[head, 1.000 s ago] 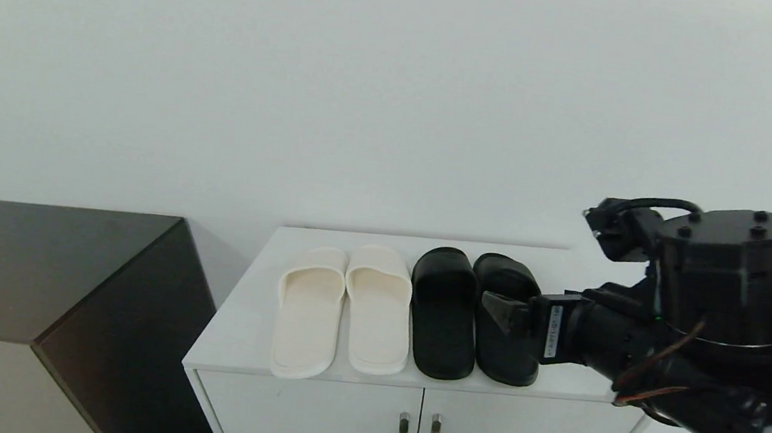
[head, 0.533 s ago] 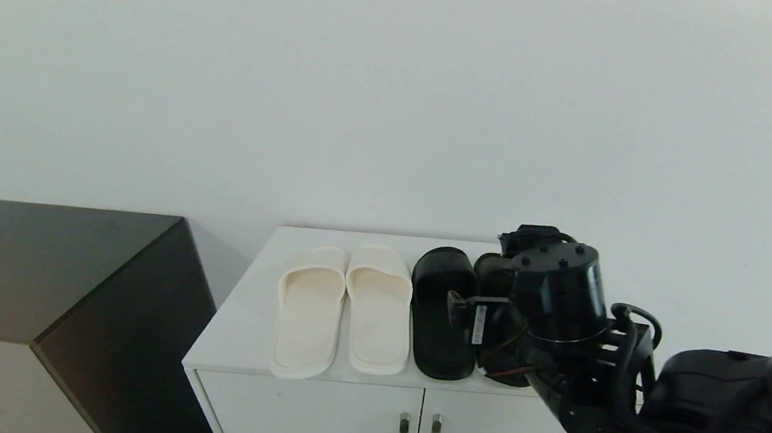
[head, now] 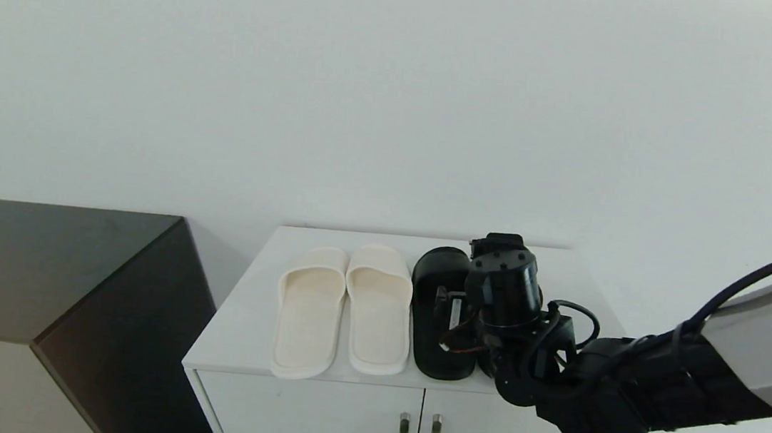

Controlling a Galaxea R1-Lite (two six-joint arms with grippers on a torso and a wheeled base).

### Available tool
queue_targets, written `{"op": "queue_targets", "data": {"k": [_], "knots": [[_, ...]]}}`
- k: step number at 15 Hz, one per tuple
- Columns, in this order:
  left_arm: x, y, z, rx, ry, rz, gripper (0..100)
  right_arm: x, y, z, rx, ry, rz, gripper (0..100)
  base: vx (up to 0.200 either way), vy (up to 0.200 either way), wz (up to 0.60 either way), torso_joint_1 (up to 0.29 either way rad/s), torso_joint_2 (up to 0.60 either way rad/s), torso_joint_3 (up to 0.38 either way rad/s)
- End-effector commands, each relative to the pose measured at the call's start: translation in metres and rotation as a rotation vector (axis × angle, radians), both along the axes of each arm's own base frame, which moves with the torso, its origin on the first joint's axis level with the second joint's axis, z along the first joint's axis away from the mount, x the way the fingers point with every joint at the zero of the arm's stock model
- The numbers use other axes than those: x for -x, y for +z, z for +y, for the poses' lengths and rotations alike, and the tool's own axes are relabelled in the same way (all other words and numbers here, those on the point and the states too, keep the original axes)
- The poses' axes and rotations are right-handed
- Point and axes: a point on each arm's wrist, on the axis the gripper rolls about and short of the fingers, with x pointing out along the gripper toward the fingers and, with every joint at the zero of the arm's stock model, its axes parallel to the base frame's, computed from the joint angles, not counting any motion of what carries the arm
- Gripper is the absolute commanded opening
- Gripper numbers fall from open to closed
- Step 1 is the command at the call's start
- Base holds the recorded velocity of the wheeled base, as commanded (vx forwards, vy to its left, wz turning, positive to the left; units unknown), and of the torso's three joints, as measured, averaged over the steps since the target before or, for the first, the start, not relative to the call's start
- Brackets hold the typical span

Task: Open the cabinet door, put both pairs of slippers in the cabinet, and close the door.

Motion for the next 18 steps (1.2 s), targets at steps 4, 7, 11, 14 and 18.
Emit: {"op": "queue_targets", "data": {"k": [4,7,11,14,18], "knots": [[0.000,0.000,0.000,0.000,0.000,0.001,0,-0.037,-0.019,0.003,0.028,-0.045,-0.006,100,0.000,0.000,0.00,0.000,0.00,0.000],[0.000,0.000,0.000,0.002,0.000,0.001,0,-0.055,-0.025,-0.001,0.037,-0.076,-0.013,100,0.000,0.000,0.00,0.000,0.00,0.000],[0.000,0.000,0.000,0.003,0.001,0.001,0,-0.061,-0.026,0.000,0.039,-0.077,-0.034,0,0.000,0.000,0.00,0.000,0.00,0.000],[0.000,0.000,0.000,0.003,0.000,0.001,0,-0.061,-0.024,0.000,0.039,-0.078,-0.038,0,0.000,0.000,0.00,0.000,0.00,0.000],[0.000,0.000,0.000,0.003,0.000,0.001,0,-0.028,0.005,-0.014,0.027,-0.050,-0.062,0,0.000,0.000,0.00,0.000,0.00,0.000]]}}
